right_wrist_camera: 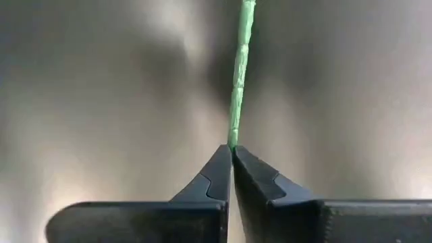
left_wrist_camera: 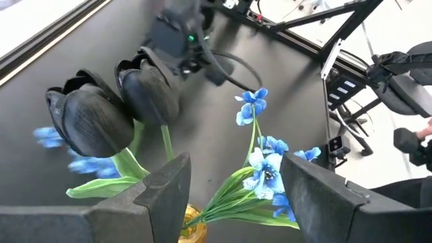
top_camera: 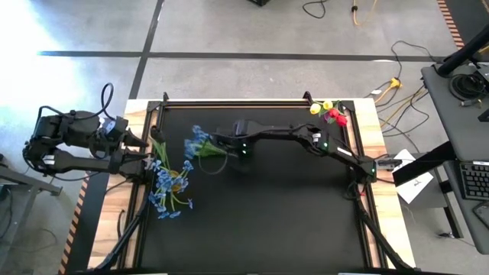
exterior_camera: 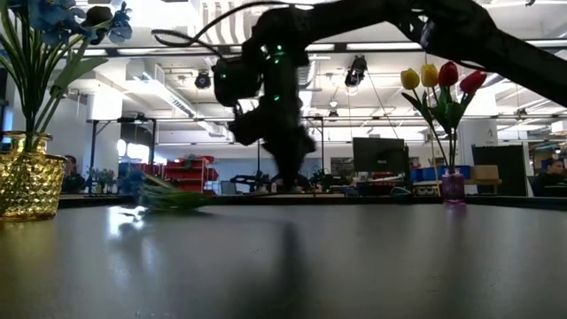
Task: Sort flowers into vase by color
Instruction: Put the blue flower into the yellow vase
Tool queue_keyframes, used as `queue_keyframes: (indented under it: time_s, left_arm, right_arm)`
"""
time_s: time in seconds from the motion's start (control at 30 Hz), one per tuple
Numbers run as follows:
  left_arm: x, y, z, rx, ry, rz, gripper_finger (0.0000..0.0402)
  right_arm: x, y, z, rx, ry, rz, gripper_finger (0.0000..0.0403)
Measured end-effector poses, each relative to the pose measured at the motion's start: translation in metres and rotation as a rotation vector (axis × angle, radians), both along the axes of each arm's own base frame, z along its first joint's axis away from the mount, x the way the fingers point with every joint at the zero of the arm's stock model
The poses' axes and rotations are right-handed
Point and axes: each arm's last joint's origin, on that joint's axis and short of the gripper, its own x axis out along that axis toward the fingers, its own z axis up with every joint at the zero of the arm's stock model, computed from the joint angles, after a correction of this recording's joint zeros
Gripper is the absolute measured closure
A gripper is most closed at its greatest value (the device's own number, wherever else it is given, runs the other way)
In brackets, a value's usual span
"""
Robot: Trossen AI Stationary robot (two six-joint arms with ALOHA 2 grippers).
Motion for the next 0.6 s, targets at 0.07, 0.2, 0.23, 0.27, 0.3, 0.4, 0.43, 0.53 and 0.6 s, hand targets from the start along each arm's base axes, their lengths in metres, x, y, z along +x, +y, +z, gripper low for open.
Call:
queue_keyframes:
  time_s: [0.07, 0.2, 0.23, 0.27, 0.3, 0.4, 0.43, 0.53, 0.6]
  left_arm:
    - [0.000, 0.000, 0.000, -0.001, -0.002, -0.005, 0.0185]
    - [0.000, 0.000, 0.000, -0.002, -0.002, -0.005, 0.0185]
    - [-0.001, 0.000, 0.000, -0.002, -0.002, -0.006, 0.0185]
    - [-0.001, 0.000, 0.000, -0.002, -0.002, -0.006, 0.0185]
    - [-0.001, 0.000, 0.000, -0.003, -0.002, -0.007, 0.0185]
    - [-0.001, -0.001, 0.000, -0.023, -0.002, -0.036, 0.0185]
    - [-0.001, -0.002, 0.000, -0.037, 0.002, -0.054, 0.0185]
    - [-0.002, -0.003, -0.002, -0.056, 0.022, -0.082, 0.0185]
    - [-0.003, -0.003, -0.003, -0.055, 0.034, -0.082, 0.0185]
  right_arm:
    - [-0.008, 0.011, 0.001, 0.037, 0.088, 0.027, 0.0390]
    - [-0.010, 0.028, -0.001, 0.077, 0.129, 0.066, 0.0347]
    - [-0.008, 0.031, -0.001, 0.076, 0.116, 0.074, 0.0329]
    - [-0.006, 0.034, -0.001, 0.069, 0.098, 0.083, 0.0310]
    - [-0.003, 0.038, -0.001, 0.059, 0.071, 0.097, 0.0289]
    - [0.014, 0.044, -0.001, 0.029, -0.099, 0.124, 0.0233]
    - [0.020, 0.047, 0.000, 0.017, -0.159, 0.124, 0.0219]
    - [0.037, 0.051, 0.002, -0.091, -0.318, 0.129, 0.0197]
    - [0.042, 0.051, -0.002, -0.170, -0.344, 0.130, 0.0197]
